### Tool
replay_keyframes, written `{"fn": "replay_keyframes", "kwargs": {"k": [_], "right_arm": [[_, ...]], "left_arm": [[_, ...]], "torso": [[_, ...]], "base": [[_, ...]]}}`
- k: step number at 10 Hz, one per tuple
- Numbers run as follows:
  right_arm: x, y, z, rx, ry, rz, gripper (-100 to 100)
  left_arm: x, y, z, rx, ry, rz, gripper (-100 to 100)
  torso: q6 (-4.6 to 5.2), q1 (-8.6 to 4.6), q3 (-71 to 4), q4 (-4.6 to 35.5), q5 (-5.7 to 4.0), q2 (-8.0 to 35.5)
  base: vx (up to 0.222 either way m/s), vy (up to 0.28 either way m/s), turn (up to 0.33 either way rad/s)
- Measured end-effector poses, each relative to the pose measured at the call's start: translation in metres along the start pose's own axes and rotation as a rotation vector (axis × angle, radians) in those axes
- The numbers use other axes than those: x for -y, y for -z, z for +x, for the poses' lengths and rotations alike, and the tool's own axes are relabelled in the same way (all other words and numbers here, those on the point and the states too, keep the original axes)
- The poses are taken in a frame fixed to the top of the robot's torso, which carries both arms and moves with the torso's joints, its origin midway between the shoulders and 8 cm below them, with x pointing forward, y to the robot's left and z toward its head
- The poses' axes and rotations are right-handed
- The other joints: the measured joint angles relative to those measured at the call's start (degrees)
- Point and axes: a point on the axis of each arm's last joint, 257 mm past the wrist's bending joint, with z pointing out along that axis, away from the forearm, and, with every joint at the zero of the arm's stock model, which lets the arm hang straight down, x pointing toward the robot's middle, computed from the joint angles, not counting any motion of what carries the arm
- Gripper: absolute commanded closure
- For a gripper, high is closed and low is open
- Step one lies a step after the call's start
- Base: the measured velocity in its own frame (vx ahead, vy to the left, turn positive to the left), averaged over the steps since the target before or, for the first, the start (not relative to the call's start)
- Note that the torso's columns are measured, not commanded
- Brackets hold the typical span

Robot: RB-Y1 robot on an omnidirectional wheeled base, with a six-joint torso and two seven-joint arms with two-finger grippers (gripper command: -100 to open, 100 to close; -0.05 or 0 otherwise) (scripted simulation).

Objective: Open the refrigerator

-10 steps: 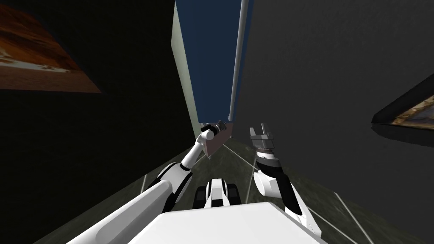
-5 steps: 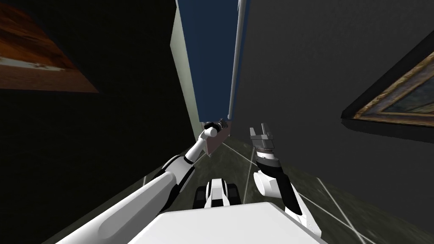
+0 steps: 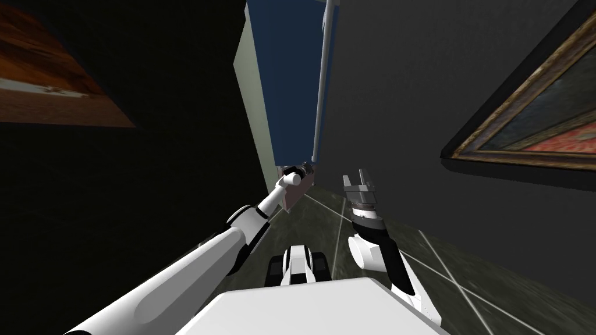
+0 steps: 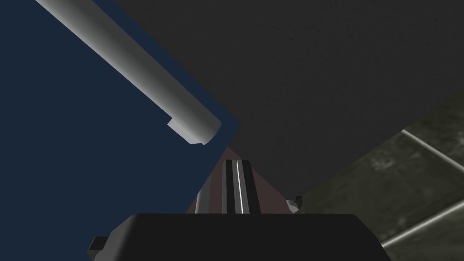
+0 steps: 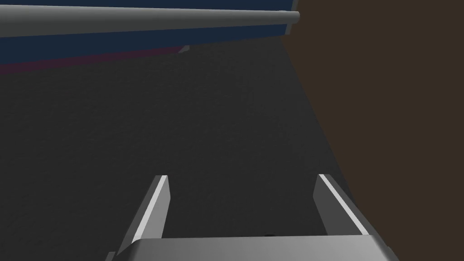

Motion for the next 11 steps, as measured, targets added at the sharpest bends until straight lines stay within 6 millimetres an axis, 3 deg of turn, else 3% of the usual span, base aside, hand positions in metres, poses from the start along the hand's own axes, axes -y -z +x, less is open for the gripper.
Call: {"fn": "replay_keyframes", "kwargs": {"k": [2,3,6,11], "right_arm": [[0.0,0.0,0.0,0.0,0.0,0.0,0],[0.0,0.0,0.0,0.0,0.0,0.0,0],[0.0,0.0,0.0,0.0,0.0,0.0,0],[0.0,0.0,0.0,0.0,0.0,0.0,0]], "left_arm": [[-0.003,-0.004,-0.017,0.035,0.003,-0.009,100],[-0.002,-0.004,-0.018,0.037,0.002,-0.008,-100],[0.018,0.004,-0.029,0.056,-0.062,0.003,-100],[0.005,-0.002,-0.005,0.024,-0.183,-0.031,-100]], "torso": [[0.08,-0.52,-0.4,-0.2,-0.18,-0.5],[0.08,-0.38,-0.3,-0.2,-0.14,-0.4],[0.07,-0.15,-0.3,-0.2,-0.06,-0.4],[0.07,-0.27,0.0,0.0,-0.11,0.0]], "base": [[-0.003,-0.002,0.003],[0.036,0.0,-0.038],[0.177,0.007,-0.083],[0.255,0.024,-0.102]]}}
